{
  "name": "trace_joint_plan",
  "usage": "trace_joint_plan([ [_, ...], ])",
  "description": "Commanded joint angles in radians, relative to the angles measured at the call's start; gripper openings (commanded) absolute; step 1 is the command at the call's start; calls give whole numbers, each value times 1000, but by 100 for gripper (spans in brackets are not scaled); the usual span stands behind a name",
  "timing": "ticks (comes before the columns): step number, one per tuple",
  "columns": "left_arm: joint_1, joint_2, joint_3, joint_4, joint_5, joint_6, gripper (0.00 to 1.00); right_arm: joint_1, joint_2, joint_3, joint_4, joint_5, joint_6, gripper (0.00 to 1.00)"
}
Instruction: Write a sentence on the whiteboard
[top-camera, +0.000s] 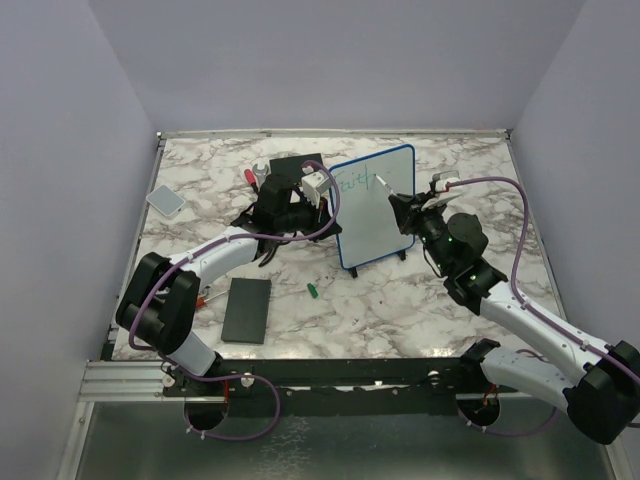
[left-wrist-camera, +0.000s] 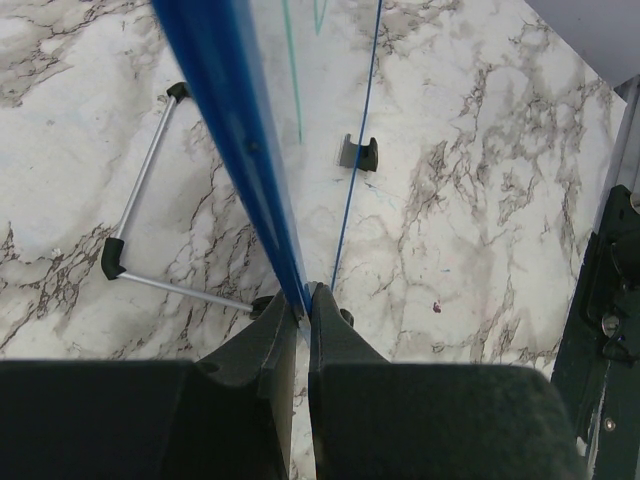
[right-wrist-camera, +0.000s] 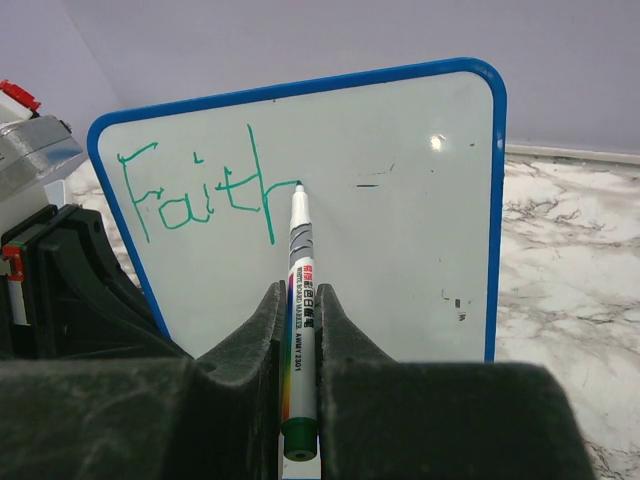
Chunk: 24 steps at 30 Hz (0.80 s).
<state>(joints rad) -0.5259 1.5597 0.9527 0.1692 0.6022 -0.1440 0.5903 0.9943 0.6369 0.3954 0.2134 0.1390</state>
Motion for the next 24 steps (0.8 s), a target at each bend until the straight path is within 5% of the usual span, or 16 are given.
trace_joint_plan([
  [1, -11, 17, -5, -80, -26, 41, 0, 0, 3, 8, -25, 23, -2, 1],
  [24, -10, 11, -5, -81, -30, 38, 0, 1, -46, -63, -69, 26, 56, 1],
])
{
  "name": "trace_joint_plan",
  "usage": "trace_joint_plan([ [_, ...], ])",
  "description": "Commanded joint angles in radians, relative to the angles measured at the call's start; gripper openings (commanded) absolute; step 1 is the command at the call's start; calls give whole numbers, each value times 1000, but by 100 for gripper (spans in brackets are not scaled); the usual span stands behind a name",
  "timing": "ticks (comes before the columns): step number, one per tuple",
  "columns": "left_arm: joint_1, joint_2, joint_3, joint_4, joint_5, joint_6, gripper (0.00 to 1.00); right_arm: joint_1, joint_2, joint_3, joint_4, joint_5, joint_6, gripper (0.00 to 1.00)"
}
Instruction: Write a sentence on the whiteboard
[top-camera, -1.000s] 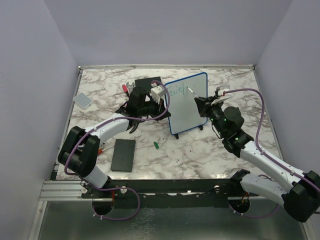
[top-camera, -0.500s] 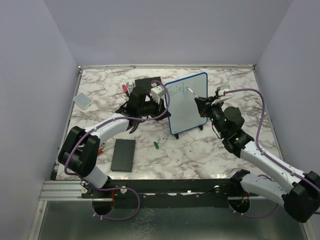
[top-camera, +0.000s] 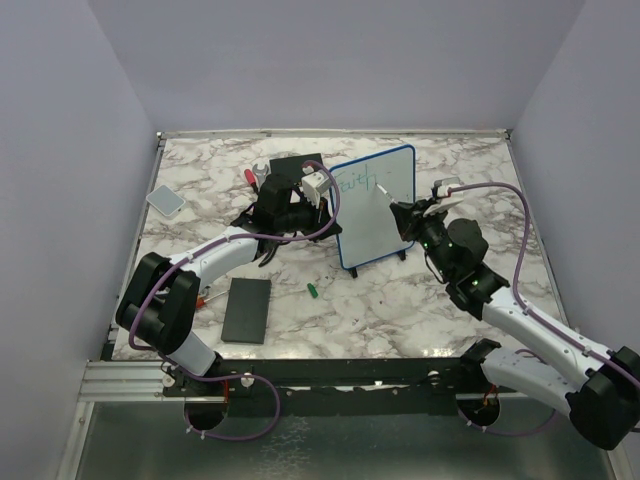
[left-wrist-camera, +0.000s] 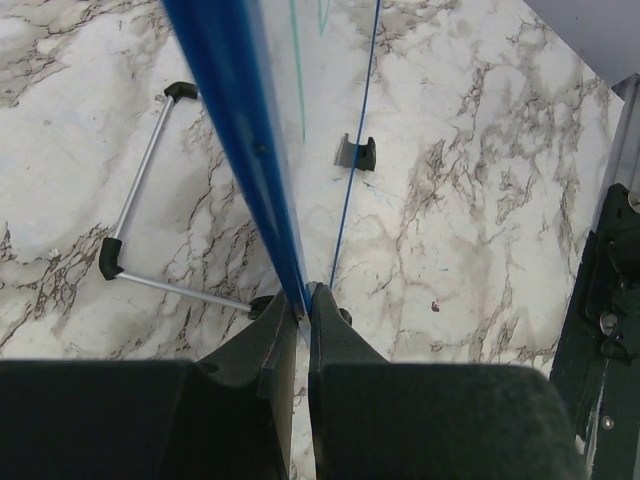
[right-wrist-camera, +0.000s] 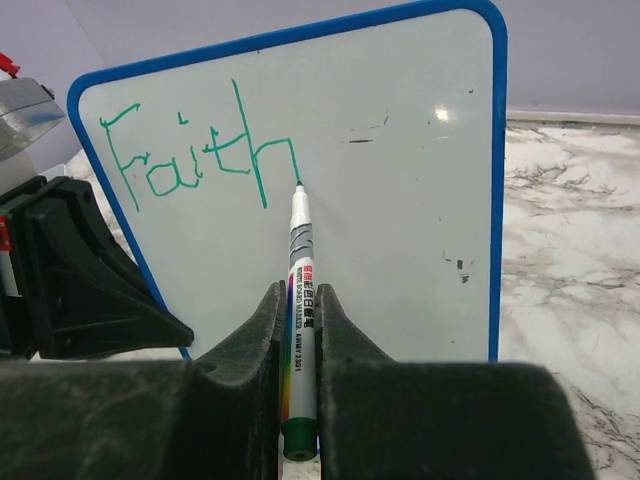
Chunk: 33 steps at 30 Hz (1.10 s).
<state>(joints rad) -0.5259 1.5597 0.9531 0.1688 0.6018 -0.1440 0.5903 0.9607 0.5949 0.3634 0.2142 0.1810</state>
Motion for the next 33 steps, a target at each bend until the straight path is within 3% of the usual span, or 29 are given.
trace_joint_plan([
  [1, -12, 10, -5, -80, -30, 38, 0, 1, -15, -23, -38, 25, 16, 1],
  [33, -12, 14, -2, -83, -45, 36, 0, -1, -122, 54, -114, 65, -67, 0],
])
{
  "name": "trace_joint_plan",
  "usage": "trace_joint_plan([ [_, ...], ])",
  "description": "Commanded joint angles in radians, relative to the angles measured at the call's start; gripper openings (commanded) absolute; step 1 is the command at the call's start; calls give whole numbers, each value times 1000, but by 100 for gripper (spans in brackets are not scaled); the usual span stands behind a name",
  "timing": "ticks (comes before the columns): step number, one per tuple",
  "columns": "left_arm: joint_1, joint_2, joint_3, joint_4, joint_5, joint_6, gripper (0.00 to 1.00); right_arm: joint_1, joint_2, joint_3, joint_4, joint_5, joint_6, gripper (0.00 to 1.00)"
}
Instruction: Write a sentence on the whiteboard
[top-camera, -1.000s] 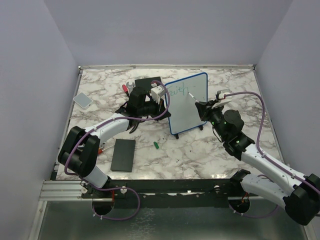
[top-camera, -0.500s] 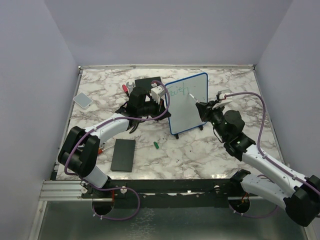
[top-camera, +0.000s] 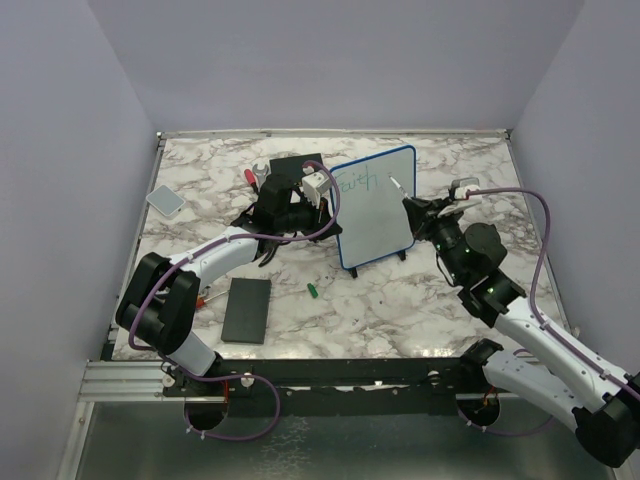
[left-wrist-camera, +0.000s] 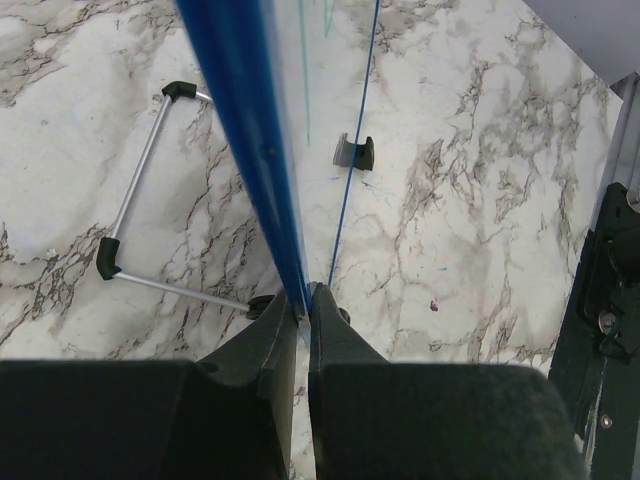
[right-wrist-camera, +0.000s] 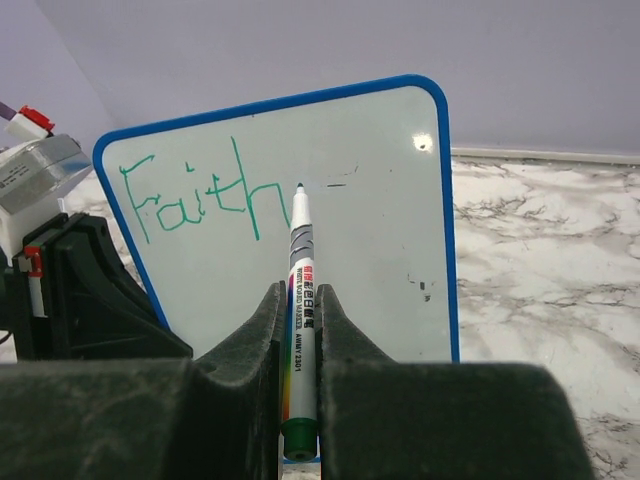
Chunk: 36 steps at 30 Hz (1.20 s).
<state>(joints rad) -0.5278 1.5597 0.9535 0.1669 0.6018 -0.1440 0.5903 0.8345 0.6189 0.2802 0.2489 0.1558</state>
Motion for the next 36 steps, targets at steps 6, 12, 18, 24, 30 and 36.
trace_joint_plan([
  [6, -10, 11, -4, -82, -46, 37, 0, 0, 23, 24, -27, -89, -44, 1],
  [12, -9, 14, -2, -83, -47, 37, 0, 0, -13, -52, 17, -363, -39, 1],
  [18, -9, 18, -2, -83, -47, 37, 0, 2, 37, -60, 63, -443, -21, 1],
  [24, -9, 17, -2, -83, -48, 37, 0, 3, 107, -39, 81, -465, -23, 1],
  [30, -9, 21, -1, -83, -46, 39, 0, 3, 141, -28, 93, -466, -30, 1],
  [36, -9, 22, -1, -83, -46, 39, 0, 3, 181, -9, 108, -461, -31, 1],
])
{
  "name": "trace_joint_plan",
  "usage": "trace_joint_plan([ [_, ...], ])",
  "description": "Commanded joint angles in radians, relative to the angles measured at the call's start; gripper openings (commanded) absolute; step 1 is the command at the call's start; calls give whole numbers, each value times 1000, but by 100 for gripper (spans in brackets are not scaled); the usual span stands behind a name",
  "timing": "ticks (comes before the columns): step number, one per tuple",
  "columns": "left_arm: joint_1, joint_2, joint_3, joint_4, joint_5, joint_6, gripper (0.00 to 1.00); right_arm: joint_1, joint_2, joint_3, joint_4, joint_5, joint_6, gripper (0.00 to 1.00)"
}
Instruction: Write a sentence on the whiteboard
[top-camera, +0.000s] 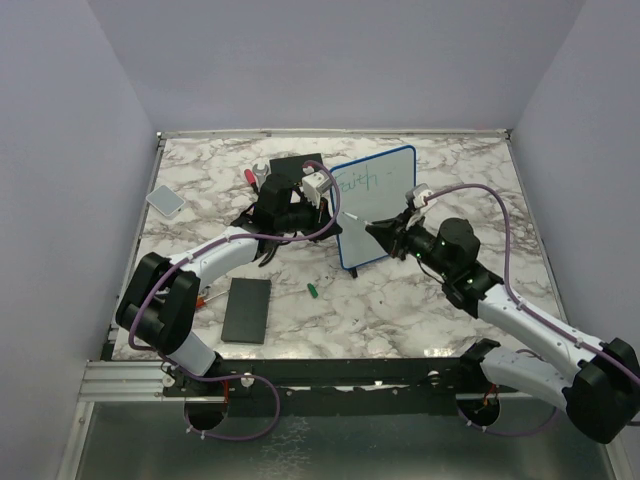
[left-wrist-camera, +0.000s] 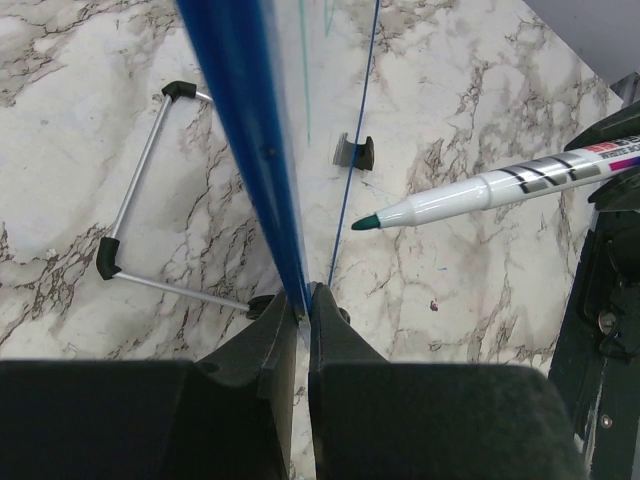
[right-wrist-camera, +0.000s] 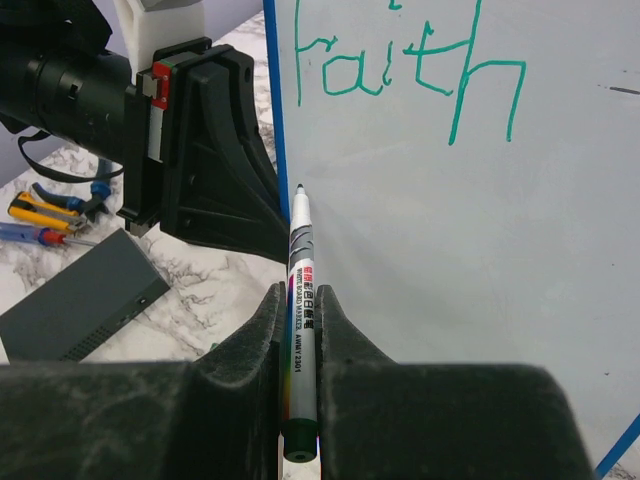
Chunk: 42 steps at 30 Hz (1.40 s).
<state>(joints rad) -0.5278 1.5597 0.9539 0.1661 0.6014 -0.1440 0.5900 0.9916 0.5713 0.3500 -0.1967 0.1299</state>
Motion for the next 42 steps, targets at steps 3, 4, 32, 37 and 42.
trace_joint_plan([
  [3, -9, 22, -1, -82, -45, 39, 0, 3, 37, 44, 46, -5, -5, 1],
  [4, -9, 22, -1, -83, -46, 38, 0, 4, 41, 43, 49, -5, -5, 1],
  [32, -9, 19, -2, -84, -44, 38, 0, 17, 74, -23, 4, 52, 37, 1],
  [37, -10, 20, -1, -83, -43, 40, 0, 23, 79, -33, 8, 55, 44, 0],
  [42, -9, 20, -1, -85, -43, 39, 0, 25, 76, -29, 28, 77, 47, 1],
])
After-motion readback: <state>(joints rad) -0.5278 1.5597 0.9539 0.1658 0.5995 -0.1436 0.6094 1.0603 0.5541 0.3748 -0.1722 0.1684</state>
